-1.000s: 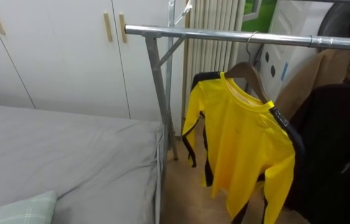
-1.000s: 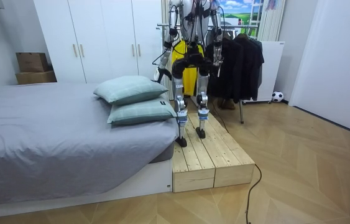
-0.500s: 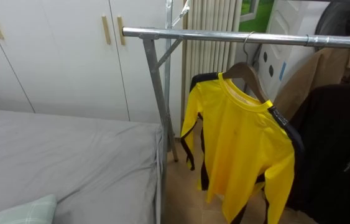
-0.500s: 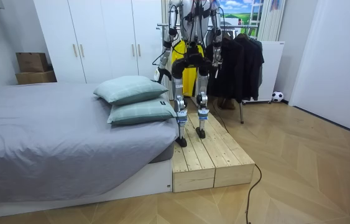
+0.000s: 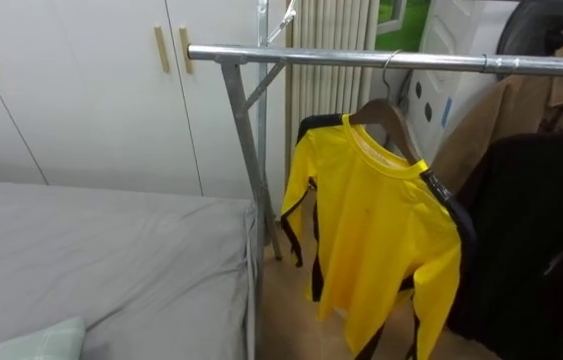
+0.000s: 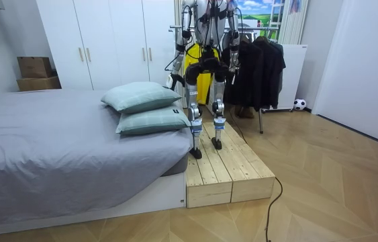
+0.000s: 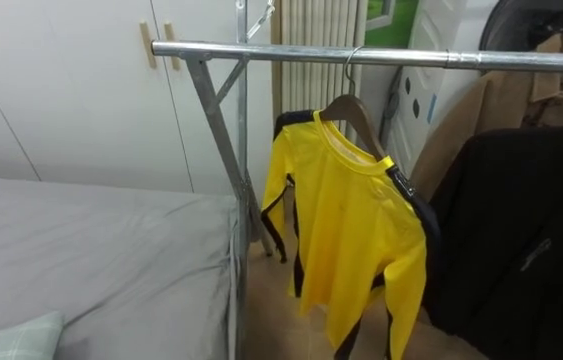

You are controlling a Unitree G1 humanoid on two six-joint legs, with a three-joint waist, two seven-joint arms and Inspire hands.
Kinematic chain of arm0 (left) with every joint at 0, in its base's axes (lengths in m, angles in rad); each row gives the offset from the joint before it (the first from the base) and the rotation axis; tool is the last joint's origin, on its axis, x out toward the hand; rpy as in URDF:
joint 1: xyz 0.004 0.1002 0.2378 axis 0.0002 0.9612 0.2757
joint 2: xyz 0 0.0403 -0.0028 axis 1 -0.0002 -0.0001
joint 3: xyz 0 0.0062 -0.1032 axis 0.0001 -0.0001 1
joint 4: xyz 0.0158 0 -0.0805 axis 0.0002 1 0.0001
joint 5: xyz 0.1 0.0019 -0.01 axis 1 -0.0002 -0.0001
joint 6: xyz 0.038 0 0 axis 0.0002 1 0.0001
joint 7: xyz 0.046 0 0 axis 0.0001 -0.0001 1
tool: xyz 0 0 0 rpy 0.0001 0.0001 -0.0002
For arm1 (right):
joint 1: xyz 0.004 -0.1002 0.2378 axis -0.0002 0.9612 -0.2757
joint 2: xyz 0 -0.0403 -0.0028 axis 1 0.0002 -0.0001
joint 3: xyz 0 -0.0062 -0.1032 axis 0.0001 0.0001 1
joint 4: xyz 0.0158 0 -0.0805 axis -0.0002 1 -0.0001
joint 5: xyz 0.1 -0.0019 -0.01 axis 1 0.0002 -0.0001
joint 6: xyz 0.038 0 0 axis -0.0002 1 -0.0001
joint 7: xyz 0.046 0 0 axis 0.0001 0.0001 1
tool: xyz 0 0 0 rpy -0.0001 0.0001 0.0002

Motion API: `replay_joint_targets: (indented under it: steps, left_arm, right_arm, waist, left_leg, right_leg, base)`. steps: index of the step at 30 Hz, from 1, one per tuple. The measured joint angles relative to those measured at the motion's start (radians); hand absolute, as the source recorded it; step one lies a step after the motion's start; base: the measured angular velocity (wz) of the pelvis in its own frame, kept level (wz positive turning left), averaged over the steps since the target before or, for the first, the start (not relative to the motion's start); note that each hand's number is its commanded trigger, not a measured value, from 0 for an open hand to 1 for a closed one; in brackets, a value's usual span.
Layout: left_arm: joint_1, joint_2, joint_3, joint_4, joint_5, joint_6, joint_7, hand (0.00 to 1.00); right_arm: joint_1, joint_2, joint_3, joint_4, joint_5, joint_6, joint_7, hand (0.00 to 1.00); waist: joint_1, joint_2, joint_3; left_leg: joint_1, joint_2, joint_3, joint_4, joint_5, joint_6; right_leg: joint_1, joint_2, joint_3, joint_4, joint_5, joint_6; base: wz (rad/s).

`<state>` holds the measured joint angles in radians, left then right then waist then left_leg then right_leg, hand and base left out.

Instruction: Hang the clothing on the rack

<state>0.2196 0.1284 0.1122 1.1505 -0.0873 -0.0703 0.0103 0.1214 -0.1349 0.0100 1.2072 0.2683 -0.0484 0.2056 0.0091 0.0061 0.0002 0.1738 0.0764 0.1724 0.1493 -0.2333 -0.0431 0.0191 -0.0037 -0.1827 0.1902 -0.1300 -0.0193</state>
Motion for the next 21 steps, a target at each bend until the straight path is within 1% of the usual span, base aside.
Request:
replay_joint_targets:
  steps: [2, 3, 4, 5, 6, 7, 8, 9, 10, 11, 12, 13, 14, 15, 16, 17, 18, 19, 20, 21]
  left_arm:
    - [-0.007, 0.000, 0.001, -0.001, 0.001, 0.000, 0.002, 0.00]
    - [-0.014, -0.001, 0.001, -0.002, 0.001, -0.001, 0.001, 0.00]
    - [-0.024, -0.005, 0.004, -0.002, 0.002, -0.002, -0.004, 0.00]
    - [-0.030, -0.008, 0.006, -0.002, 0.003, -0.002, -0.006, 0.00]
    - [-0.042, -0.009, 0.010, -0.004, 0.004, -0.003, -0.022, 0.00]
    - [-0.050, -0.006, 0.013, -0.008, 0.006, -0.006, -0.041, 0.00]
    - [-0.051, -0.003, 0.008, -0.015, 0.006, -0.006, -0.048, 0.00]
    - [-0.051, 0.003, 0.001, -0.033, 0.008, 0.001, -0.063, 0.00]
    - [-0.052, 0.008, 0.001, -0.036, 0.013, 0.009, -0.073, 0.00]
    - [-0.053, 0.008, 0.003, -0.035, 0.012, 0.015, -0.079, 0.00]
    - [-0.047, 0.010, 0.007, -0.028, 0.012, 0.025, -0.092, 0.00]
    - [-0.030, 0.011, 0.006, -0.019, 0.013, 0.031, -0.104, 0.00]
    - [-0.021, 0.011, 0.006, -0.016, 0.015, 0.037, -0.109, 0.00]
    - [-0.013, 0.014, 0.010, -0.015, 0.019, 0.043, -0.110, 0.00]
    - [-0.005, 0.019, 0.009, -0.012, 0.020, 0.048, -0.110, 0.00]
    - [-0.004, 0.020, 0.009, -0.011, 0.025, 0.052, -0.110, 0.00]
    - [-0.007, 0.019, 0.008, -0.012, 0.048, 0.058, -0.108, 0.00]
    - [-0.015, 0.020, 0.006, -0.012, 0.060, 0.065, -0.108, 0.00]
    - [-0.021, 0.020, 0.005, -0.012, 0.062, 0.069, -0.105, 0.00]
    - [-0.029, 0.020, 0.001, -0.013, 0.085, 0.073, -0.098, 0.00]
  right_arm:
    - [-0.018, -0.003, 0.021, -0.001, -0.027, 0.007, 0.000, 0.00]
    - [-0.032, -0.007, 0.040, -0.005, -0.061, 0.010, -0.001, 0.00]
    - [-0.053, -0.008, 0.053, -0.006, -0.112, 0.013, -0.001, 0.00]
    - [-0.064, -0.009, 0.059, -0.006, -0.138, 0.016, 0.000, 0.00]
    - [-0.083, -0.012, 0.067, -0.007, -0.196, 0.019, 0.000, 0.00]
    - [-0.100, -0.014, 0.069, -0.007, -0.246, 0.021, 0.002, 0.00]
    - [-0.110, -0.015, 0.069, -0.006, -0.260, 0.021, 0.004, 0.00]
    - [-0.127, -0.016, 0.069, -0.006, -0.277, 0.022, 0.004, 0.00]
    - [-0.146, -0.016, 0.064, 0.001, -0.286, 0.024, 0.002, 0.00]
    - [-0.157, -0.019, 0.061, 0.004, -0.289, 0.025, 0.001, 0.00]
    - [-0.170, -0.030, 0.049, 0.005, -0.285, 0.033, -0.005, 0.00]
    - [-0.172, -0.040, 0.043, -0.001, -0.283, 0.050, -0.016, 0.00]
    - [-0.172, -0.043, 0.034, -0.002, -0.282, 0.058, -0.021, 0.00]
    - [-0.172, -0.043, 0.010, -0.001, -0.282, 0.074, -0.024, 0.00]
    - [-0.170, -0.046, 0.001, -0.001, -0.273, 0.084, -0.034, 0.00]
    - [-0.167, -0.048, -0.006, -0.001, -0.270, 0.085, -0.040, 0.00]
    - [-0.161, -0.054, -0.015, -0.002, -0.266, 0.085, -0.048, 0.00]
    - [-0.158, -0.058, -0.019, -0.002, -0.256, 0.085, -0.051, 0.00]
    - [-0.156, -0.058, -0.023, -0.003, -0.250, 0.085, -0.051, 0.00]
    - [-0.149, -0.057, -0.024, -0.003, -0.244, 0.084, -0.051, 0.00]
  waist:
    - [0.002, 0.003, 0.0016]
    - [0.015, 0.007, 0.0018]
    - [0.034, 0.016, 0.0046]
    - [0.042, 0.020, 0.0084]
    - [0.063, 0.026, 0.0126]
    - [0.086, 0.031, 0.0115]
    - [0.098, 0.034, 0.0118]
    - [0.123, 0.035, 0.0113]
    - [0.139, 0.026, 0.0080]
    - [0.138, 0.015, 0.0061]
    - [0.138, 0.023, 0.0186]
    - [0.139, 0.038, 0.0212]
    - [0.135, 0.044, 0.0213]
    - [0.120, 0.045, 0.0210]
    - [0.105, 0.046, 0.0214]
    - [0.096, 0.048, 0.0213]
    - [0.082, 0.051, 0.0192]
    - [0.070, 0.053, 0.0174]
    - [0.067, 0.052, 0.0177]
    - [0.065, 0.054, 0.0141]
  left_leg:
    - [-0.028, -0.001, -0.021, 0.016, 0.000, 0.000]
    - [-0.052, -0.003, -0.037, 0.032, 0.000, 0.000]
    - [-0.079, -0.002, -0.047, 0.054, 0.000, -0.001]
    - [-0.093, -0.002, -0.052, 0.064, 0.001, -0.001]
    - [-0.127, -0.001, -0.082, 0.092, 0.002, -0.003]
    - [-0.166, -0.001, -0.111, 0.116, 0.008, -0.012]
    - [-0.184, 0.000, -0.123, 0.125, 0.011, -0.017]
    - [-0.213, 0.001, -0.142, 0.121, 0.030, -0.027]
    - [-0.235, -0.002, -0.146, 0.095, 0.064, -0.033]
    - [-0.243, 0.003, -0.112, 0.092, 0.073, -0.026]
    - [-0.266, 0.030, 0.018, 0.170, 0.049, 0.004]
    - [-0.269, 0.062, 0.142, 0.280, 0.003, 0.036]
    - [-0.265, 0.076, 0.191, 0.335, -0.017, 0.050]
    - [-0.241, 0.094, 0.264, 0.415, -0.040, 0.059]
    - [-0.204, 0.104, 0.315, 0.454, -0.059, 0.052]
    - [-0.188, 0.105, 0.325, 0.458, -0.068, 0.041]
    - [-0.158, 0.103, 0.335, 0.437, -0.078, 0.029]
    - [-0.129, 0.097, 0.352, 0.383, -0.091, 0.014]
    - [-0.120, 0.090, 0.355, 0.344, -0.095, 0.013]
    - [-0.111, 0.074, 0.371, 0.272, -0.098, 0.012]
  right_leg:
    - [-0.008, -0.008, -0.026, 0.013, -0.003, -0.003]
    - [-0.026, -0.016, -0.041, 0.030, -0.010, -0.005]
    - [-0.035, -0.021, -0.058, 0.036, -0.010, -0.007]
    - [-0.037, -0.022, -0.070, 0.036, -0.010, -0.007]
    - [-0.040, -0.026, -0.105, 0.034, -0.010, -0.011]
    - [-0.046, -0.030, -0.145, 0.035, -0.013, -0.017]
    - [-0.049, -0.030, -0.166, 0.033, -0.015, -0.021]
    - [-0.056, -0.031, -0.204, 0.027, -0.018, -0.030]
    - [-0.068, -0.041, -0.262, 0.011, -0.023, -0.042]
    - [-0.071, -0.058, -0.301, 0.006, -0.027, -0.054]
    - [-0.062, -0.063, -0.370, 0.005, -0.036, -0.062]
    - [-0.045, -0.068, -0.438, 0.019, -0.052, -0.066]
    - [-0.035, -0.070, -0.474, 0.027, -0.064, -0.066]
    - [-0.019, -0.083, -0.544, 0.052, -0.089, -0.066]
    - [-0.003, -0.088, -0.621, 0.064, -0.104, -0.065]
    - [0.003, -0.088, -0.660, 0.066, -0.110, -0.064]
    - [0.012, -0.085, -0.736, 0.067, -0.116, -0.061]
    - [0.015, -0.086, -0.805, 0.068, -0.119, -0.060]
    - [0.013, -0.087, -0.834, 0.070, -0.119, -0.059]
    - [0.007, -0.097, -0.881, 0.078, -0.121, -0.056]
  base:
    - [0.35]
    - [0.42]
    - [0.44]
    - [0.62]
    - [0.86]
    - [0.96]
    - [1.07]
    - [1.20]
    - [1.26]
    - [1.48]
    - [1.58]
    - [1.66]
    - [1.76]
    - [1.91]
    - [2.00]
    - [2.05]
    - [2.03]
    - [1.92]
    - [1.63]
    - [1.22]
